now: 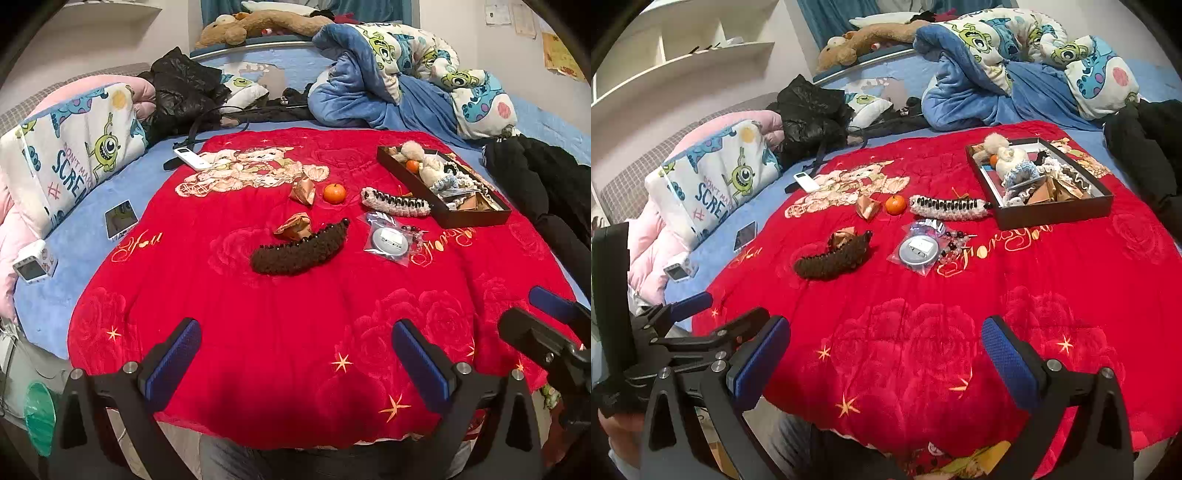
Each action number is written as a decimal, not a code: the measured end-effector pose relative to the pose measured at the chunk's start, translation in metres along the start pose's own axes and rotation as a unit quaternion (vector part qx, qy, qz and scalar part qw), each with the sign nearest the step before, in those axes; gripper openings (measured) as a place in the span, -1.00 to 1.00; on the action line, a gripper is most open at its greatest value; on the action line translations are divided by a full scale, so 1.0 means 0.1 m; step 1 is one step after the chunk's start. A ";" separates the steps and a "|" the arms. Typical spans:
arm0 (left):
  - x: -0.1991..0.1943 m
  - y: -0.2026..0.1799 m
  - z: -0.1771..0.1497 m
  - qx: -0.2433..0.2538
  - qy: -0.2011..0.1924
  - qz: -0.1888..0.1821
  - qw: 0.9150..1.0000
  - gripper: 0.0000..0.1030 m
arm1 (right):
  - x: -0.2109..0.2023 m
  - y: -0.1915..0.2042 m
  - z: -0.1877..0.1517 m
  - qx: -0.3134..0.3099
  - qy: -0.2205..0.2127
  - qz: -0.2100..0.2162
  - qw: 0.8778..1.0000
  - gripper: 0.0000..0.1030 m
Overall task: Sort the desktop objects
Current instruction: 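Move both tools toward the brown fuzzy hair clip on the red quilt, then close the left gripper on the brown fuzzy hair clip while the right gripper reaches the bead bracelet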
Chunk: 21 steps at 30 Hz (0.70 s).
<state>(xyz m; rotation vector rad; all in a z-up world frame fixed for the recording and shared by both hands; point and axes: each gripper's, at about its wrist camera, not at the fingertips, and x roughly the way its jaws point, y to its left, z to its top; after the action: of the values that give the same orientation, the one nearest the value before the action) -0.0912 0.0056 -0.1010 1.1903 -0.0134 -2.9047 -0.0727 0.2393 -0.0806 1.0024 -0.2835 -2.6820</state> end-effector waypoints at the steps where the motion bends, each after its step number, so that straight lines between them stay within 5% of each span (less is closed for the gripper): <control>1: 0.00 0.01 -0.01 -0.002 0.001 -0.001 1.000 1.00 | -0.01 0.01 -0.01 -0.002 0.002 0.001 1.000 1.00; 21: 0.43 -0.05 0.03 0.014 0.025 -0.017 0.999 1.00 | 0.32 -0.15 0.06 0.038 0.022 0.004 0.999 1.00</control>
<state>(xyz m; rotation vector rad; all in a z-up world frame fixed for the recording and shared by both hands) -0.1239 0.0102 -0.1286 1.2797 -0.0335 -2.9116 -0.1026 0.2436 -0.1002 1.0783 -0.3818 -2.6559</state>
